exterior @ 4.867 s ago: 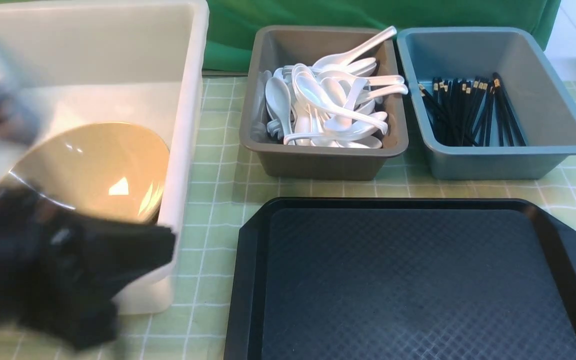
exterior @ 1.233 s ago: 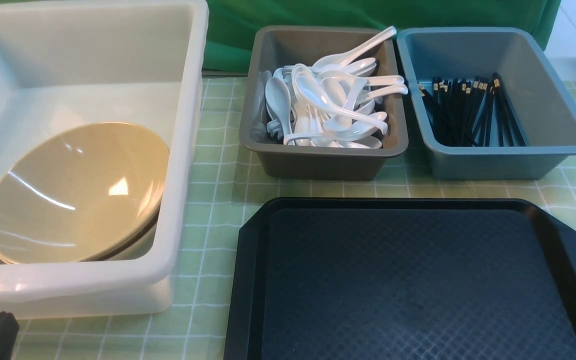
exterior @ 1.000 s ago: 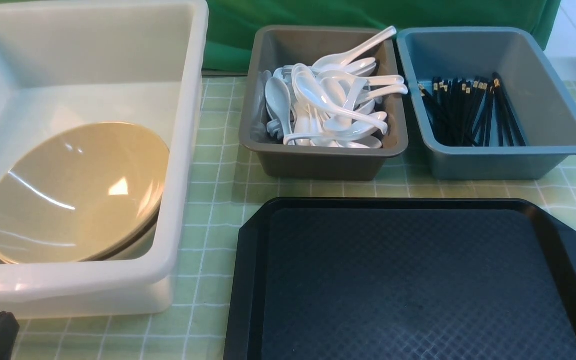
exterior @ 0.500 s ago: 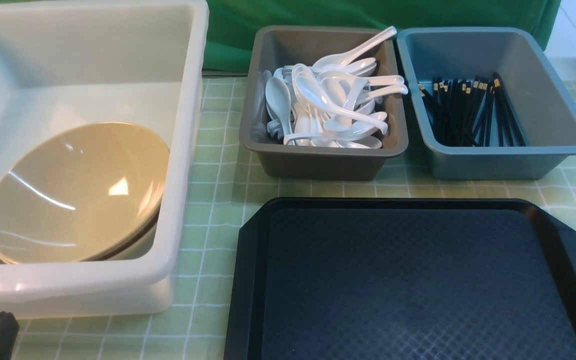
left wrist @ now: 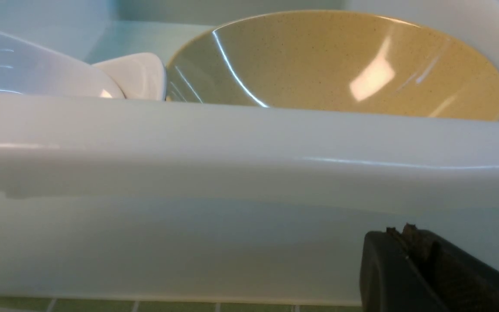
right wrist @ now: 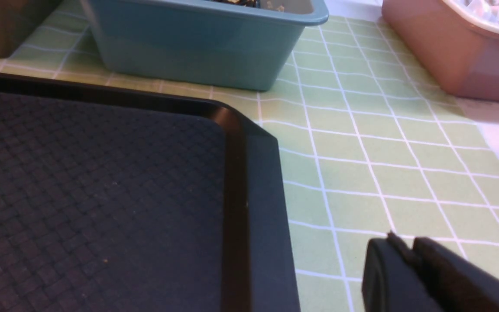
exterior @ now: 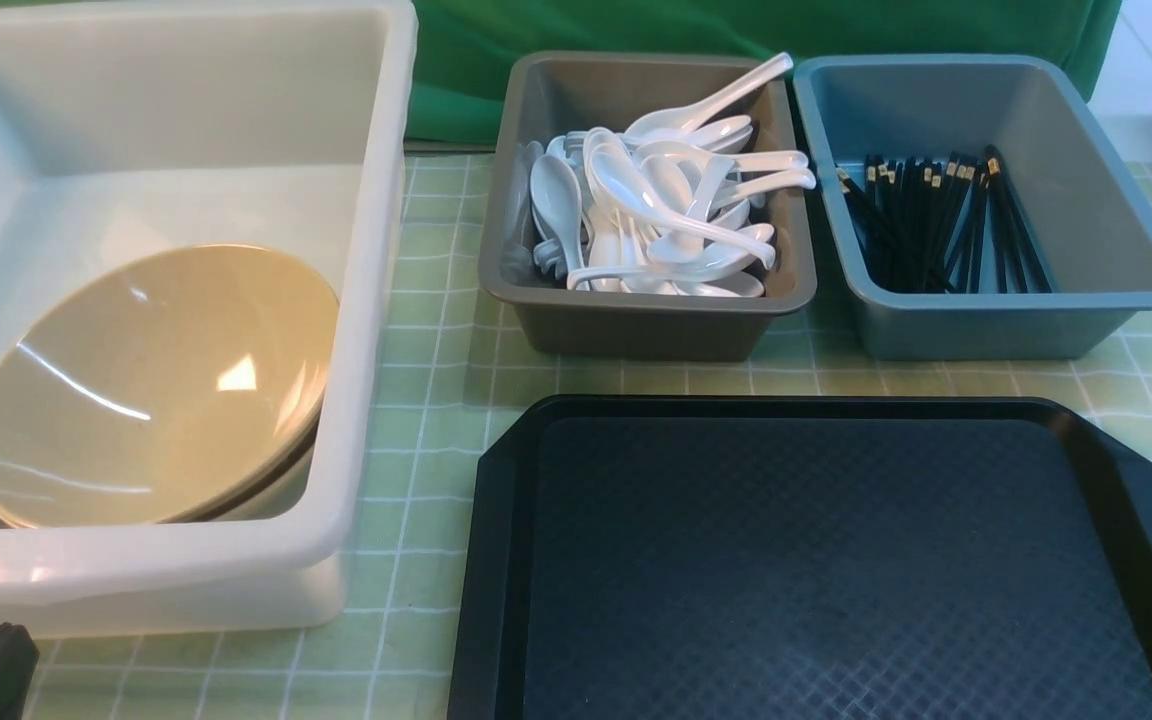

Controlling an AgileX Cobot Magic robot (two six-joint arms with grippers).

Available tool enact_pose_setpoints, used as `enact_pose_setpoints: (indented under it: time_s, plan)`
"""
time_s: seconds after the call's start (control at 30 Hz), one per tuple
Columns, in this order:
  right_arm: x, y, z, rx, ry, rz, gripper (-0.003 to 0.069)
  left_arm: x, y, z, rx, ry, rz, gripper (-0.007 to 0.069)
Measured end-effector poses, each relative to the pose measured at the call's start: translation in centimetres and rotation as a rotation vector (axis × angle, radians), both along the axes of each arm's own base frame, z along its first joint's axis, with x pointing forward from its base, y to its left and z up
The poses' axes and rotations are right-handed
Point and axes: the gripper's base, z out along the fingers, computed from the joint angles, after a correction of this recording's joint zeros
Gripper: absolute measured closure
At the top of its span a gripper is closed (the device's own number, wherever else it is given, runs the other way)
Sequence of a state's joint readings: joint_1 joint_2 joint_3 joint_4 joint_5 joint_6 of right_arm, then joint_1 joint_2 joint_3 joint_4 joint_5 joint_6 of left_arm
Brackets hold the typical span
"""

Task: On green table put chopsticks spoon bowls plates into blue grey white boxes.

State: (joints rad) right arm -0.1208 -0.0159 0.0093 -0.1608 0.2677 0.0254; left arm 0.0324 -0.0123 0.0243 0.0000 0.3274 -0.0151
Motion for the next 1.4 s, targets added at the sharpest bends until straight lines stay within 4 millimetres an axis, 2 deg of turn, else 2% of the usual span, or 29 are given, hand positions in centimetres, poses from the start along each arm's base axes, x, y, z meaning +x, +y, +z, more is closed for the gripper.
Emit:
enact_pose_setpoints:
  time_s: [1.4]
  plan:
    - [0.00,0.00,0.00,0.000,0.000,0.000,0.0559,0.00,0.00,0.00,0.002,0.000,-0.001,0.0626]
